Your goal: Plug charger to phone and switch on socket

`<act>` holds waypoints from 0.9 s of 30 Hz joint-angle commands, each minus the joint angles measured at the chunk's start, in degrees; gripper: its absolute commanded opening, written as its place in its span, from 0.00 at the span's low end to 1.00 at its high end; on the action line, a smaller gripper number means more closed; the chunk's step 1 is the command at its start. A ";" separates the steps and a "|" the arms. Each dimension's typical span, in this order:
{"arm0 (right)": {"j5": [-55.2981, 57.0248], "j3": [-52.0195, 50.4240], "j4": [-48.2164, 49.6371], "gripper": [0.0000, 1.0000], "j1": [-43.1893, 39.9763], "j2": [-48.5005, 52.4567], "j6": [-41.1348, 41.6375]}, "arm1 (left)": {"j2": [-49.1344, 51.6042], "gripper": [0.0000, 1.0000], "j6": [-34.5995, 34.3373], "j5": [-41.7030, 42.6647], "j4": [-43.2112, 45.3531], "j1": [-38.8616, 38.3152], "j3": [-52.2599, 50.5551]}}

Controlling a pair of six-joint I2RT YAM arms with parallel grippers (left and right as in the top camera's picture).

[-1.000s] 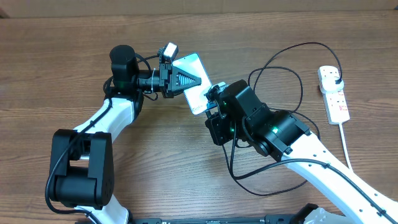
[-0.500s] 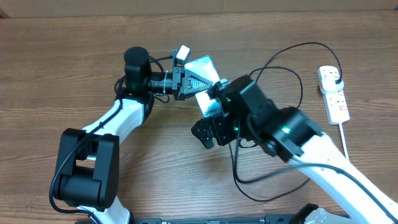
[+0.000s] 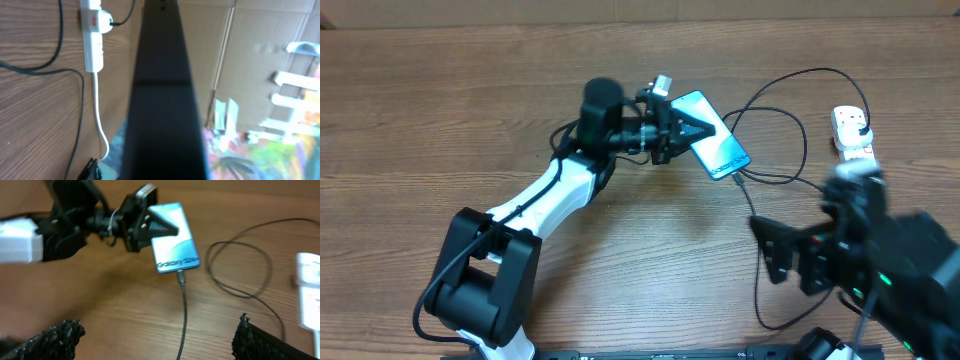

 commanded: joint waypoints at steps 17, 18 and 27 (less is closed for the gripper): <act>6.60 -1.88 8.11 1.00 -0.09 -0.37 6.25 | -0.09 0.04 78.55 -15.37 -87.56 21.07 16.31; 6.51 -2.05 8.85 1.00 -0.07 0.00 6.27 | -0.09 0.04 79.08 -15.32 -87.56 21.57 16.28; 5.97 -2.32 9.22 1.00 -0.07 5.95 10.54 | -0.09 0.04 84.41 -11.52 -79.54 16.55 16.28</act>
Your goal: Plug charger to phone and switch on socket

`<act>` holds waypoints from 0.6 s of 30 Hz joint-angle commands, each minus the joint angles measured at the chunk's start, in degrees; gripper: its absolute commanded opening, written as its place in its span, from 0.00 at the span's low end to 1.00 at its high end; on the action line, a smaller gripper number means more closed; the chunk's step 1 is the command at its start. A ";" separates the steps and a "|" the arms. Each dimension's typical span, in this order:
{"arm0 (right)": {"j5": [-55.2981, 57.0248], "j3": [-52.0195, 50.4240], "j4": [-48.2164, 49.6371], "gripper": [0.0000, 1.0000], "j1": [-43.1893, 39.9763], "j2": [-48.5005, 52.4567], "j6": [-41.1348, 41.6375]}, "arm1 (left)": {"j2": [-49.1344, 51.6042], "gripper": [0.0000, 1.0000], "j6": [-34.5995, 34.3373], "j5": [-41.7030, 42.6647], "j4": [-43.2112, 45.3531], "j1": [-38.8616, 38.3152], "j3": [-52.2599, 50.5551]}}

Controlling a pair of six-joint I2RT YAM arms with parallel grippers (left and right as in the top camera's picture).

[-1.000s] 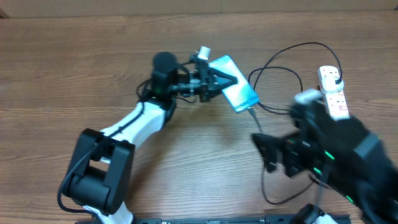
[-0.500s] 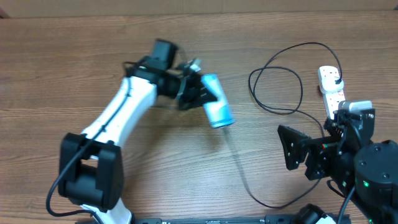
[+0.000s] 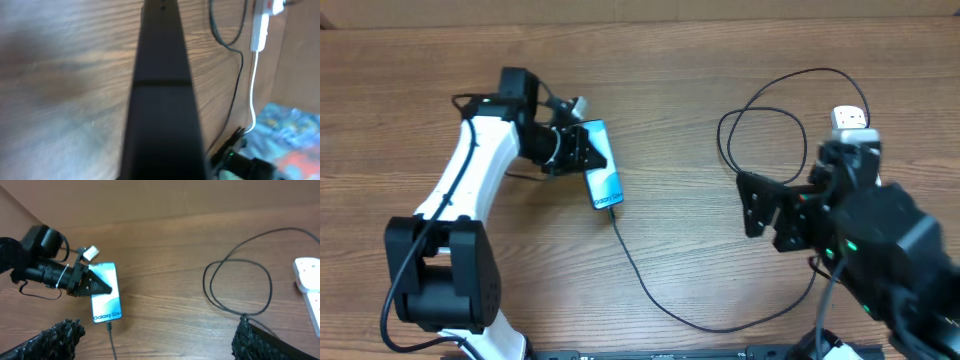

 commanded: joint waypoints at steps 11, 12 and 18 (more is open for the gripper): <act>-0.52 -0.63 -2.21 1.00 -0.09 3.56 3.82 | 7.89 0.04 -5.27 8.17 21.94 -13.77 0.94; -0.52 -0.63 -3.28 1.00 -0.07 3.43 4.04 | 9.38 0.04 -5.70 9.25 22.47 -13.86 0.94; -0.48 -0.63 -6.93 1.00 -0.07 3.28 6.40 | 18.10 0.04 -6.58 18.05 24.61 -13.53 0.96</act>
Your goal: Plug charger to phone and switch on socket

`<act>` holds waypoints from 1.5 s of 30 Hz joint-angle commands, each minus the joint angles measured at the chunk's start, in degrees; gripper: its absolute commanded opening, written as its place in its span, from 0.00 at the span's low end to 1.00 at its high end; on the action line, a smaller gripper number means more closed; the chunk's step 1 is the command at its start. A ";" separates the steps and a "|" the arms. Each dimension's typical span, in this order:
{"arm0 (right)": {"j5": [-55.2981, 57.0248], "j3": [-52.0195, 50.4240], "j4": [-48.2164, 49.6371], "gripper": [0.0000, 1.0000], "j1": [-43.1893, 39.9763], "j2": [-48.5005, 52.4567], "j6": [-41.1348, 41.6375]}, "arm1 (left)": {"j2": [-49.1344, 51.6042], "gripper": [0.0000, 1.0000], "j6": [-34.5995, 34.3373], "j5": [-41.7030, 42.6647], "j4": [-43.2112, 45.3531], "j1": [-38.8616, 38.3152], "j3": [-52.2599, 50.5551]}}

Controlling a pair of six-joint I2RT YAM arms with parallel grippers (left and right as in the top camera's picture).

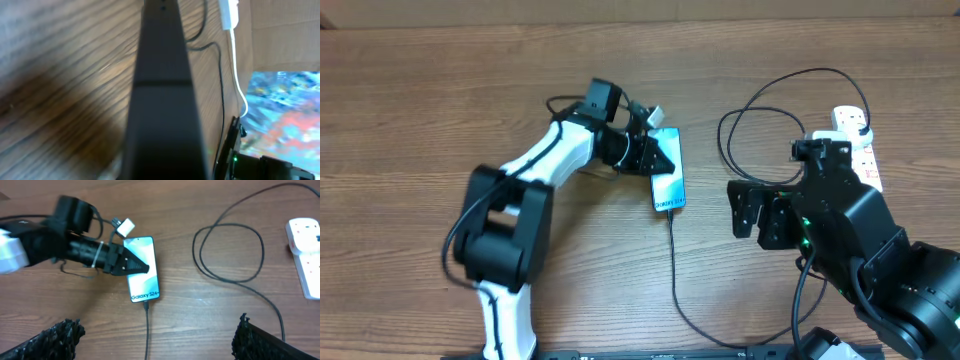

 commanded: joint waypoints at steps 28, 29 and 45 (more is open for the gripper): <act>0.17 -0.26 0.39 1.00 -0.11 0.33 1.70 | 10.47 0.31 -5.25 -3.15 -0.24 -0.07 0.79; 0.17 -0.26 0.42 1.00 -0.09 0.57 1.70 | 10.45 0.32 -4.33 -3.19 -0.37 -0.24 0.79; -4.39 -0.26 2.51 1.00 -0.09 7.02 1.70 | 10.45 0.38 -8.55 -17.86 -3.10 -3.23 1.27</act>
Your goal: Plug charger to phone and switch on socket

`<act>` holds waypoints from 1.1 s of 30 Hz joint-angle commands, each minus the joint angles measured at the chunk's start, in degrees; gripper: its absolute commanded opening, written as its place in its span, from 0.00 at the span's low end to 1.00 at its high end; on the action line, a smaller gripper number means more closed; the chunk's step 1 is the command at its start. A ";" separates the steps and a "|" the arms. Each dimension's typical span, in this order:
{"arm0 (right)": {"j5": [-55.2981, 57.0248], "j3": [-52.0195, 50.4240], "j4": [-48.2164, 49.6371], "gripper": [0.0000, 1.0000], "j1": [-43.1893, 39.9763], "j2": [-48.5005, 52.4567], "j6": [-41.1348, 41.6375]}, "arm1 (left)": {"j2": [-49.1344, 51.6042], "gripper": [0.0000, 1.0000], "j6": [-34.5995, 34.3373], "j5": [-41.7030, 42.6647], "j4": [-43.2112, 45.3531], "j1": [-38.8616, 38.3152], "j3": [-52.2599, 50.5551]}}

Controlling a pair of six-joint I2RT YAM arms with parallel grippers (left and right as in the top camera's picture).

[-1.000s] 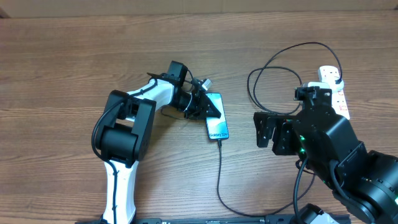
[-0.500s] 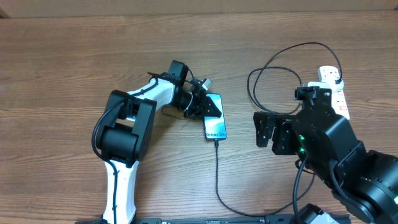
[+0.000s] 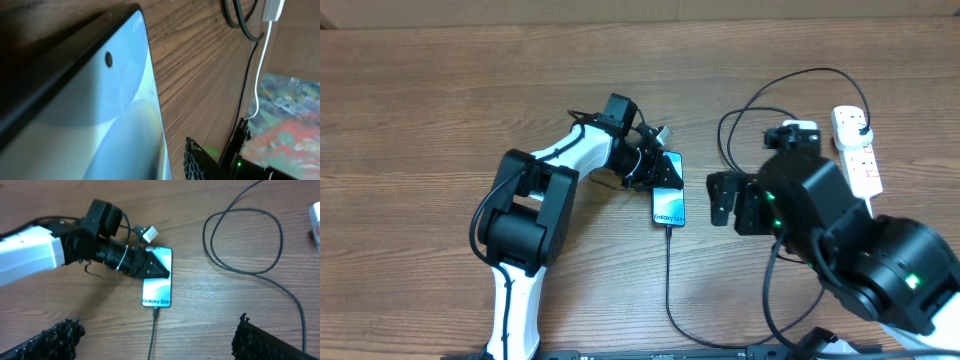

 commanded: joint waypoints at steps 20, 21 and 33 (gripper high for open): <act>-3.17 -0.26 1.92 1.00 -0.11 4.11 0.24 | 2.47 0.50 -1.86 -18.14 -5.31 -1.25 -1.29; -3.17 -0.26 1.92 1.00 -0.09 4.11 0.24 | 2.47 0.51 -0.94 -17.35 -5.22 -1.33 -1.29; -3.17 -0.26 1.84 1.00 -0.09 4.11 0.24 | 2.47 0.57 -3.06 -18.58 -5.35 -1.57 -1.29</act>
